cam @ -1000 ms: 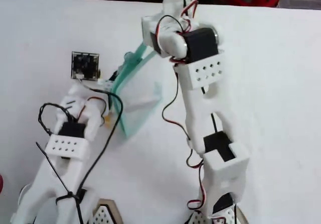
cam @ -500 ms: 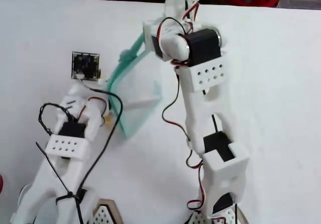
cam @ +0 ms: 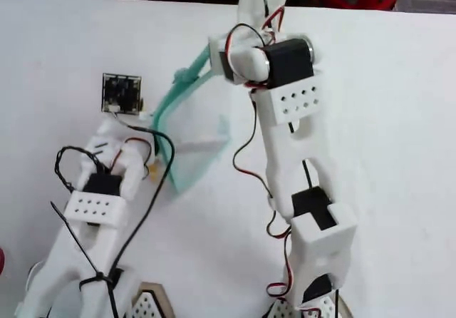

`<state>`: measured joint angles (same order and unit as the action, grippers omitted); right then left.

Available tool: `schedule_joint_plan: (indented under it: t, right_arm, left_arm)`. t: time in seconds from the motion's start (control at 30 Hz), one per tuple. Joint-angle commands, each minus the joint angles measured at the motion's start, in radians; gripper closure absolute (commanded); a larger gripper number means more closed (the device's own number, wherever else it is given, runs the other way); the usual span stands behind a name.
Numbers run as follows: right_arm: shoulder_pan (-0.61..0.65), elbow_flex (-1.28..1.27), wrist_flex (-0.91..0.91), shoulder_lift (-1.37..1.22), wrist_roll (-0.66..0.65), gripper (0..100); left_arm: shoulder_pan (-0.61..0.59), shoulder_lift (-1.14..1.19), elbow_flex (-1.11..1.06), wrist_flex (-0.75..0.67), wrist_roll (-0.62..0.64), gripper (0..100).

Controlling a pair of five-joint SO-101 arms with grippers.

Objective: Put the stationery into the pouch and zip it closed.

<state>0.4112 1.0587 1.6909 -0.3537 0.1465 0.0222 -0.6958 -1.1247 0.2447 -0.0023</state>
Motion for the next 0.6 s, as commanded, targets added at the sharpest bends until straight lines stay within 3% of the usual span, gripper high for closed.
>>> schedule_joint_plan:
  t: [0.0, 0.2, 0.33, 0.57]
  right_arm:
    - [-0.064, 0.005, 0.008, 0.013, -0.002, 98.1]
    - [-0.114, -0.005, 0.027, 0.005, -0.002, 98.1]
    - [-0.116, -0.005, 0.027, 0.013, -0.002, 98.1]
    - [-0.11, -0.084, 0.028, 0.104, -0.002, 98.1]
  left_arm:
    - [-0.056, -0.027, 0.014, -0.014, 0.011, 82]
    - [-0.257, -0.021, 0.041, 0.012, 0.006, 80]
    - [-0.231, -0.019, 0.095, 0.118, -0.068, 79]
    - [-0.186, 0.081, 0.265, 0.238, -0.071, 79]
